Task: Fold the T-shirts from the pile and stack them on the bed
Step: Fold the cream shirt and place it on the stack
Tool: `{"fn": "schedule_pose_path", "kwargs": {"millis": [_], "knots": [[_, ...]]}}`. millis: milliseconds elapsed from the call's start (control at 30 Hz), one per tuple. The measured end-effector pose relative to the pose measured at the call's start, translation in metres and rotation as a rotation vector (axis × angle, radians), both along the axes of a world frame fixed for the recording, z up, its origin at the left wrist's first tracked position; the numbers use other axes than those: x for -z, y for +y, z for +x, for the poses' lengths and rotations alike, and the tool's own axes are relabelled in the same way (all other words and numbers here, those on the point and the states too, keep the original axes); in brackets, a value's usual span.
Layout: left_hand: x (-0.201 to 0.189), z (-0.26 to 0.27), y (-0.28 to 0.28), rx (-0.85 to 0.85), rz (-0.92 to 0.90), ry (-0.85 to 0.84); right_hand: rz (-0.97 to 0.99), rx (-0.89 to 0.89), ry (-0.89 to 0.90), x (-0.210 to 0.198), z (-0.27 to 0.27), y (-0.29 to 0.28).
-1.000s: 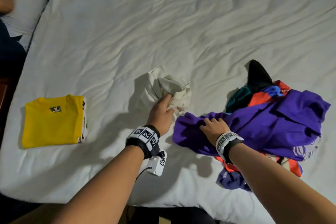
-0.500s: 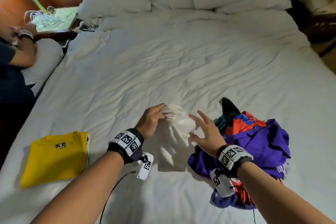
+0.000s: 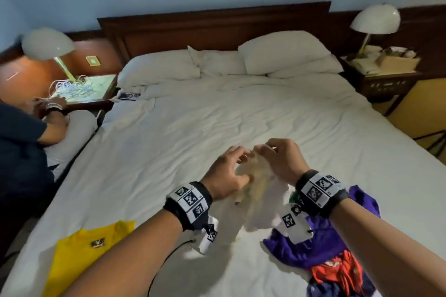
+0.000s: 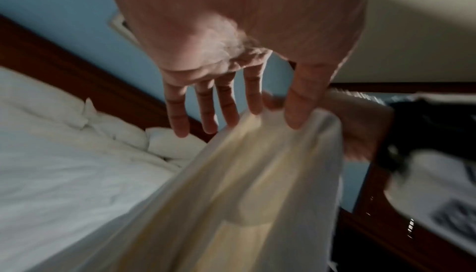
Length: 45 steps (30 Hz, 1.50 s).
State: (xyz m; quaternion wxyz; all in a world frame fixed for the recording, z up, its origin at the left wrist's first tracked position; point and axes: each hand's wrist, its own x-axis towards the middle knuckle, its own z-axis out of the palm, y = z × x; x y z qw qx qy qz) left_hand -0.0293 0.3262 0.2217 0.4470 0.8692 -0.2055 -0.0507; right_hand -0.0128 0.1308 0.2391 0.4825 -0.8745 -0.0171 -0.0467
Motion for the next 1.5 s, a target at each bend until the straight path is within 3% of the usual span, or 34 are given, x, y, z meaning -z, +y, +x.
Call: {"fn": "schedule_pose_path", "kwargs": {"millis": [67,133,200,333,433,533,633,767,867,933,1067,1167,1267,1367,1500], "knots": [[0.017,-0.018,-0.012,0.046,0.042,0.134,0.041,0.01,0.047,-0.006,-0.001,0.01],[0.032,-0.022,-0.021,-0.011,0.023,0.178,0.046,0.005,0.063,-0.009,-0.004,0.016],[0.035,-0.018,-0.025,-0.087,-0.075,0.122,0.014,-0.059,0.051,-0.014,-0.01,0.017],[0.027,0.004,-0.025,-0.215,-0.083,-0.028,-0.072,-0.203,0.007,-0.029,-0.018,0.004],[0.012,0.02,-0.018,-0.098,-0.076,-0.03,-0.129,-0.238,-0.014,-0.037,-0.023,-0.003],[-0.008,0.033,-0.003,-0.003,0.06,-0.122,-0.25,-0.161,-0.031,-0.028,-0.028,-0.012],[-0.026,0.048,0.033,-0.125,0.031,-0.137,-0.33,-0.032,0.0,-0.007,-0.037,-0.032],[-0.022,0.047,0.083,-0.17,0.195,-0.016,-0.11,0.082,-0.075,0.003,-0.042,-0.04],[-0.022,0.017,0.064,0.071,0.069,0.159,0.088,-0.03,-0.124,-0.015,-0.037,-0.01],[-0.018,0.005,0.038,0.152,-0.016,0.168,0.074,-0.113,-0.169,-0.025,-0.032,0.012],[-0.014,0.012,0.036,-0.066,-0.244,0.111,-0.101,-0.05,-0.159,-0.015,-0.025,0.016],[-0.022,0.007,0.054,-0.124,-0.37,0.128,0.012,0.013,-0.058,0.009,-0.027,0.004],[-0.025,-0.002,0.057,-0.024,-0.44,0.245,0.196,-0.083,-0.083,0.009,-0.031,0.02],[-0.022,0.0,0.043,-0.057,-0.438,0.197,0.252,-0.178,-0.081,-0.001,-0.031,0.043],[-0.024,0.013,0.047,-0.262,-0.578,0.093,0.087,-0.201,0.034,0.023,-0.036,0.038]]}}
